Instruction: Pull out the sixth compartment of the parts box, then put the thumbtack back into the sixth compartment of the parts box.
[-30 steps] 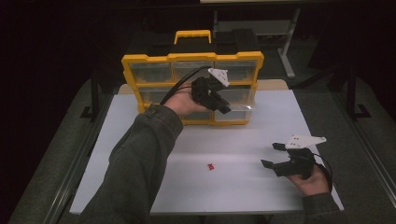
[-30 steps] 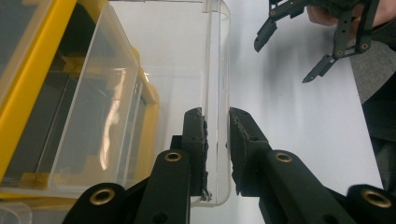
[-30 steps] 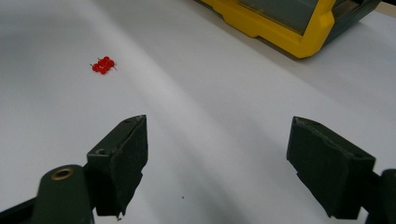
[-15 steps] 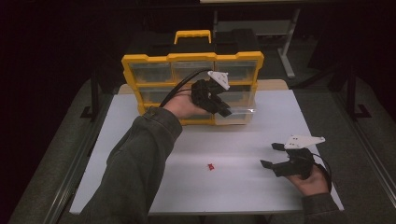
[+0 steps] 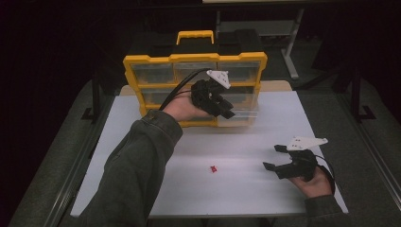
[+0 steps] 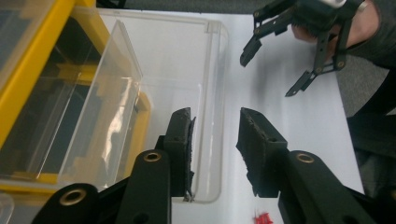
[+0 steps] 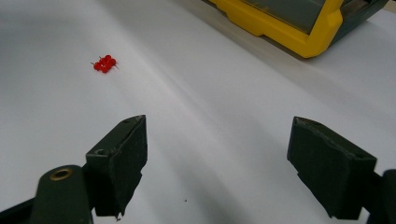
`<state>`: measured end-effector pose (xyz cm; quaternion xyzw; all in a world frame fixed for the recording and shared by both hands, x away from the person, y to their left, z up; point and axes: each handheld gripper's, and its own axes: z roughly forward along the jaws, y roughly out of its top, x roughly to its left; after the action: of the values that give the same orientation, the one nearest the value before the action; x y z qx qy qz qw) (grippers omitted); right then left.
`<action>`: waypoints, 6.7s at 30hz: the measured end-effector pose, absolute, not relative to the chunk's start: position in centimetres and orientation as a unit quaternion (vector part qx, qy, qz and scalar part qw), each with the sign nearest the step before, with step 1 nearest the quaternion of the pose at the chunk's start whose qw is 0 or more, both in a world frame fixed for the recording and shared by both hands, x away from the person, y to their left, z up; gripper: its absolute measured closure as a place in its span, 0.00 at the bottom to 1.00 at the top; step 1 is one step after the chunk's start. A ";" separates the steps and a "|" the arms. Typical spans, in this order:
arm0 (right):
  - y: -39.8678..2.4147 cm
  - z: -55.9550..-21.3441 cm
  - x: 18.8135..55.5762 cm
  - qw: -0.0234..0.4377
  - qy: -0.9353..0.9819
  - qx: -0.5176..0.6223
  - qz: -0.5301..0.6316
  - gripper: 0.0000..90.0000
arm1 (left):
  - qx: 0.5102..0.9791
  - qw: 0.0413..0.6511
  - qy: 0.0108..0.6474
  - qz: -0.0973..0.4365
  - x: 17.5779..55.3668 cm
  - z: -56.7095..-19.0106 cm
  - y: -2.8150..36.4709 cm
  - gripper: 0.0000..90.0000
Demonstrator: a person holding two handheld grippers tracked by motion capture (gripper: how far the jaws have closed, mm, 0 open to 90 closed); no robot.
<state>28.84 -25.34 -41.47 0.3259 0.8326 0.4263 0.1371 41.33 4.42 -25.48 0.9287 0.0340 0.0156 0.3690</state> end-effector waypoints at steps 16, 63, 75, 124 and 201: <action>-25.1 -41.6 29.1 0.132 0.833 0.326 0.428 0.21 | 0.922 0.382 0.055 0.027 40.1 -25.0 7.7 0.67; -23.8 -42.3 29.4 0.120 0.844 0.333 0.403 0.15 | 0.901 0.397 0.158 0.069 33.8 -31.8 19.2 0.50; -24.1 -41.5 29.3 0.094 0.847 0.333 0.404 0.15 | 0.893 0.398 0.188 0.089 31.7 -34.3 21.8 0.49; -12.4 -38.1 32.5 0.029 0.928 0.163 0.334 0.51 | 0.868 0.416 0.248 0.108 28.0 -39.6 25.6 0.38; -6.7 -39.6 36.1 -0.025 0.945 0.099 0.312 0.91 | 0.860 0.430 0.256 0.099 28.0 -39.7 26.4 0.37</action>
<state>36.11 -6.68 -39.59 0.0990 0.9447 0.3117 -0.0249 27.99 26.36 -39.67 0.8600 0.2559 0.0988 0.4303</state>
